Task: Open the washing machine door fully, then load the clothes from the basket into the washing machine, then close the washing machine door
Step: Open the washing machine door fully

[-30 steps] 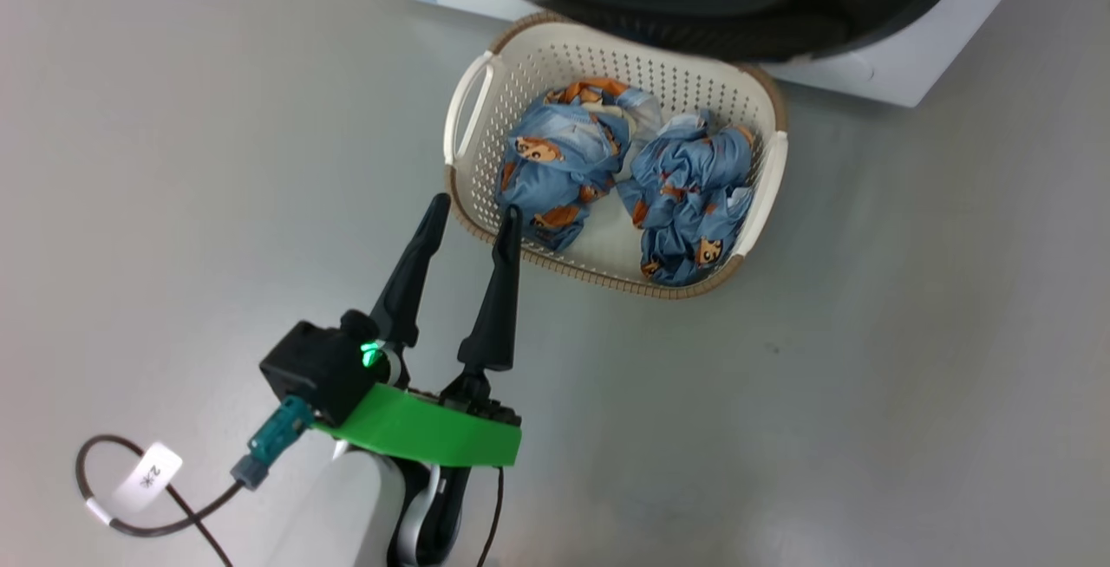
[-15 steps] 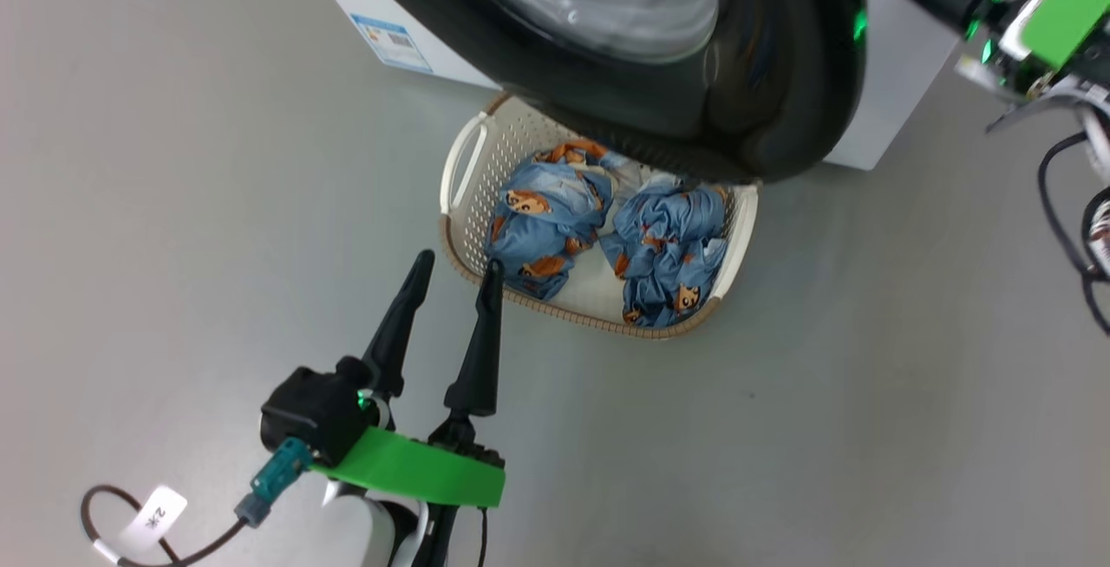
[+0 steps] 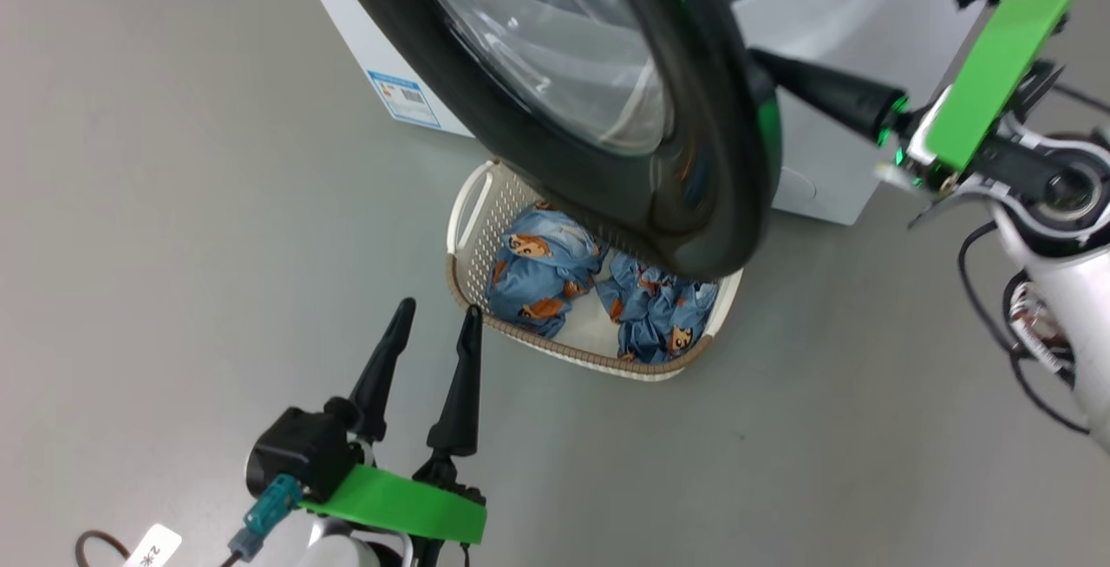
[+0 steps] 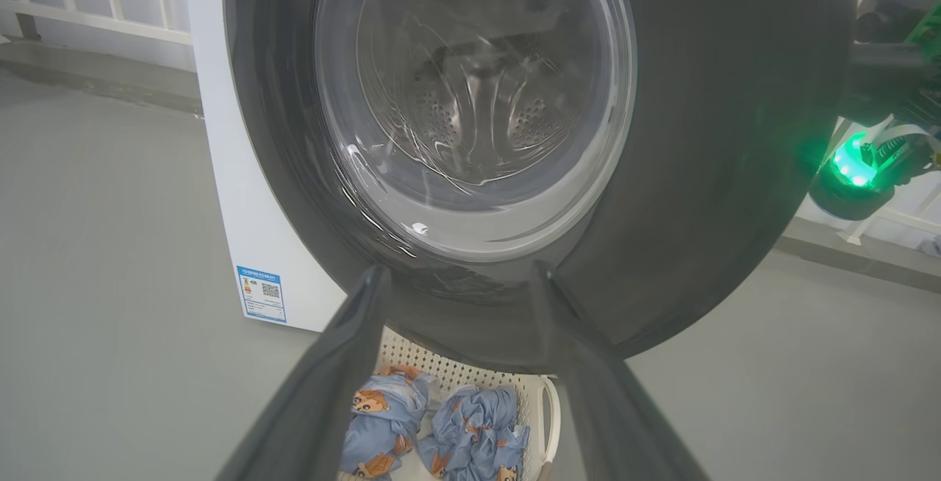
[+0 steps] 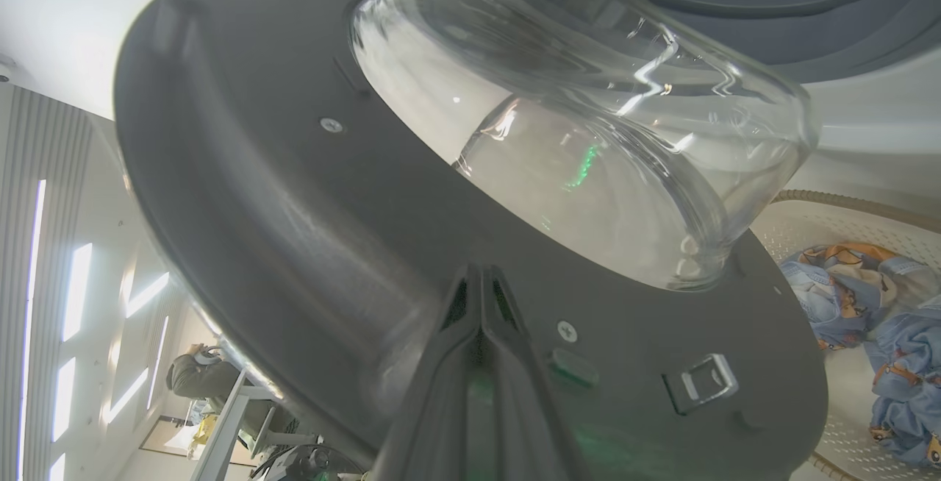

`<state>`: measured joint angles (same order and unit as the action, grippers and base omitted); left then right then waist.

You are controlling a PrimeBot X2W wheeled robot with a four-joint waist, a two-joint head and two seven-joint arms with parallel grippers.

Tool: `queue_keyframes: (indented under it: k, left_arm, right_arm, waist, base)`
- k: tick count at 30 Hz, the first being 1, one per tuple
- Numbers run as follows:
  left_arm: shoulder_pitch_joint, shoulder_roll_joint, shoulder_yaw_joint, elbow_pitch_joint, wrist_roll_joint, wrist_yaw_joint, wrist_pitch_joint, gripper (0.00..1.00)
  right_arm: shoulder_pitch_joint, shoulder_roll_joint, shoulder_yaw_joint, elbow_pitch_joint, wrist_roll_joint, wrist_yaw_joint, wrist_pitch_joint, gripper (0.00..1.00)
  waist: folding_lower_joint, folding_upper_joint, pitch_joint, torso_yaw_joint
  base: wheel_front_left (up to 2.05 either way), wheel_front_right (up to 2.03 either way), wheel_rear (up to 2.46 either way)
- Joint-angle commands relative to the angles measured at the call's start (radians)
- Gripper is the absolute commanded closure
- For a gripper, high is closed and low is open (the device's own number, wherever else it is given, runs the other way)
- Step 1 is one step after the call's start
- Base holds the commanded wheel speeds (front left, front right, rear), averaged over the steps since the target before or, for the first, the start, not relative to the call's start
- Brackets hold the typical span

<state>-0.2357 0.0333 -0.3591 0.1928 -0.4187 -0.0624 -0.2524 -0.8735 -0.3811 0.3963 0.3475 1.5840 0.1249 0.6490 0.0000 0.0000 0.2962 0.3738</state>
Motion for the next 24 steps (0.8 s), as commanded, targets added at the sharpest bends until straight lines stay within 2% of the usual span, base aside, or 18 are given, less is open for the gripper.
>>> queue_keyframes:
  k: [1, 24]
  left_arm:
    - [0.013, 0.017, 0.039, -0.014, 0.016, -0.005, -0.009, 0.0]
    - [0.064, 0.017, 0.061, -0.006, 0.031, -0.013, -0.009, 0.0]
  right_arm:
    - [0.037, 0.026, 0.017, -0.038, 0.01, 0.006, 0.013, 1.0]
    - [0.165, 0.144, 0.079, -0.086, 0.007, 0.006, 0.071, 1.0]
  waist:
    - [0.0001, 0.0, -0.024, 0.005]
    - [0.0001, 0.0, -0.103, 0.054]
  base:
    - [0.0, 0.0, 0.0]
    - [0.0, 0.0, 0.0]
